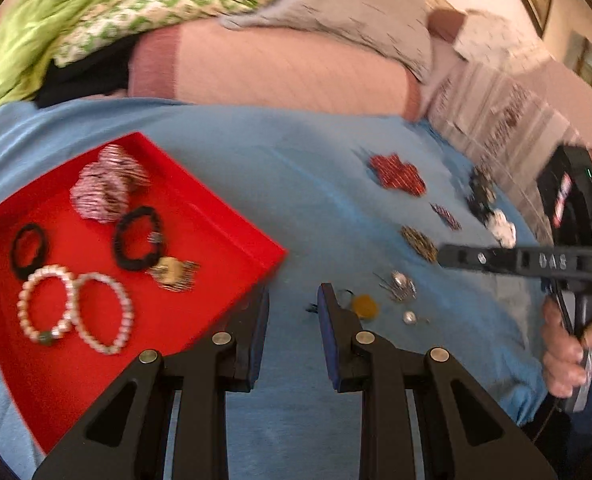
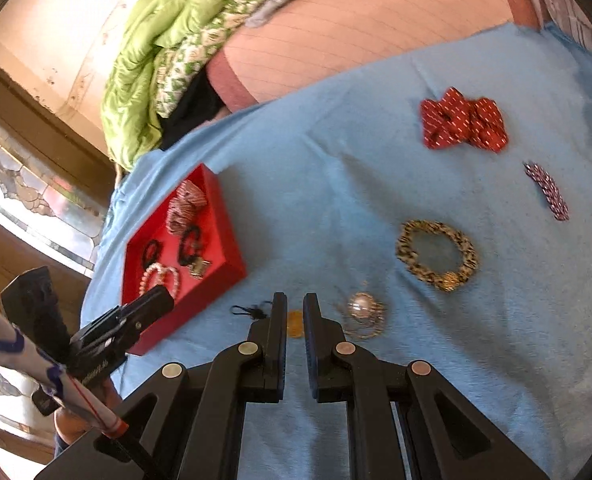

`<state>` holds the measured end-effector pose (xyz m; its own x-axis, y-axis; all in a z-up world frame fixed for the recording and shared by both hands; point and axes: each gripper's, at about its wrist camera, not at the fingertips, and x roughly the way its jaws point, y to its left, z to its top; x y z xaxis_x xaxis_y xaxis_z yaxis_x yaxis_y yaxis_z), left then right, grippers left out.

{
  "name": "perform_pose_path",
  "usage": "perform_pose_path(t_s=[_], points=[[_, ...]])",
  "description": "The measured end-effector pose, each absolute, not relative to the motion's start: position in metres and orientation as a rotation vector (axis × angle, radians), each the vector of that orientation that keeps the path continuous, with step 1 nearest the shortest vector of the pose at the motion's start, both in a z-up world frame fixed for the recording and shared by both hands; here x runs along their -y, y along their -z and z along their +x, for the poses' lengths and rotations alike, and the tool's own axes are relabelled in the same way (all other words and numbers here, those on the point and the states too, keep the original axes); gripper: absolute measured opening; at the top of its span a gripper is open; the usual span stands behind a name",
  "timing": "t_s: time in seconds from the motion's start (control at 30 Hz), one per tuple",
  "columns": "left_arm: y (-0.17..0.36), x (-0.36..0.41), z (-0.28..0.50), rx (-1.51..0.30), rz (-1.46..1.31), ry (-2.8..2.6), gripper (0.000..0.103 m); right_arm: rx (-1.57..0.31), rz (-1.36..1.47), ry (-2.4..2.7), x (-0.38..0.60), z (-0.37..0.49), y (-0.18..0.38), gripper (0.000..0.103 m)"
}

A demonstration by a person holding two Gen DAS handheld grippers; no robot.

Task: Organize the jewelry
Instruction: 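Grasp the black cord gold-coin pendant with the left tool while the right tool grasps the pearl brooch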

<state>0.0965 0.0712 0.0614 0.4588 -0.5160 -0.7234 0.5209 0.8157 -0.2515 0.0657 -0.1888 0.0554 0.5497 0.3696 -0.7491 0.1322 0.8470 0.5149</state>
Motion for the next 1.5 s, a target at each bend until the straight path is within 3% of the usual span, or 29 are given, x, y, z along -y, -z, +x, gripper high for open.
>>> perform_pose_path(t_s=[0.27,0.4,0.67,0.83,0.93,0.97,1.0,1.03,1.2,1.33,1.5], points=[[-0.044,-0.033,0.096,-0.948,0.09,0.701,0.024,-1.022,0.577,-0.145,0.203,0.074,-0.04,0.009],[-0.038,-0.022,0.094,-0.961,0.117,0.713,0.032,-1.049,0.573,-0.125,0.205,0.076,-0.032,0.018],[-0.024,-0.007,0.097,-0.986,0.161,0.683,0.036,-1.06,0.576,-0.133,0.204,0.077,-0.03,0.018],[-0.012,0.012,0.1,-0.963,0.209,0.634,0.049,-1.06,0.577,-0.123,0.207,0.076,-0.028,0.018],[-0.011,0.021,0.1,-0.94,0.212,0.61,0.049,-1.064,0.575,-0.116,0.208,0.076,-0.027,0.018],[-0.011,0.022,0.1,-0.938,0.21,0.599,0.048,-1.067,0.572,-0.114,0.208,0.075,-0.026,0.018],[-0.012,0.023,0.1,-0.935,0.208,0.601,0.032,-1.071,0.568,-0.113,0.208,0.076,-0.026,0.018],[-0.013,0.023,0.101,-0.937,0.197,0.62,0.008,-1.073,0.564,-0.112,0.208,0.076,-0.025,0.018],[-0.025,0.017,0.103,-0.928,0.161,0.632,0.008,-1.082,0.515,-0.092,0.206,0.078,-0.022,0.02],[-0.047,-0.005,0.106,-0.883,0.061,0.646,0.008,-1.101,0.435,-0.079,0.199,0.082,-0.019,0.031],[-0.063,-0.025,0.109,-0.845,0.003,0.63,0.008,-1.128,0.233,-0.078,0.174,0.085,-0.011,0.031]])
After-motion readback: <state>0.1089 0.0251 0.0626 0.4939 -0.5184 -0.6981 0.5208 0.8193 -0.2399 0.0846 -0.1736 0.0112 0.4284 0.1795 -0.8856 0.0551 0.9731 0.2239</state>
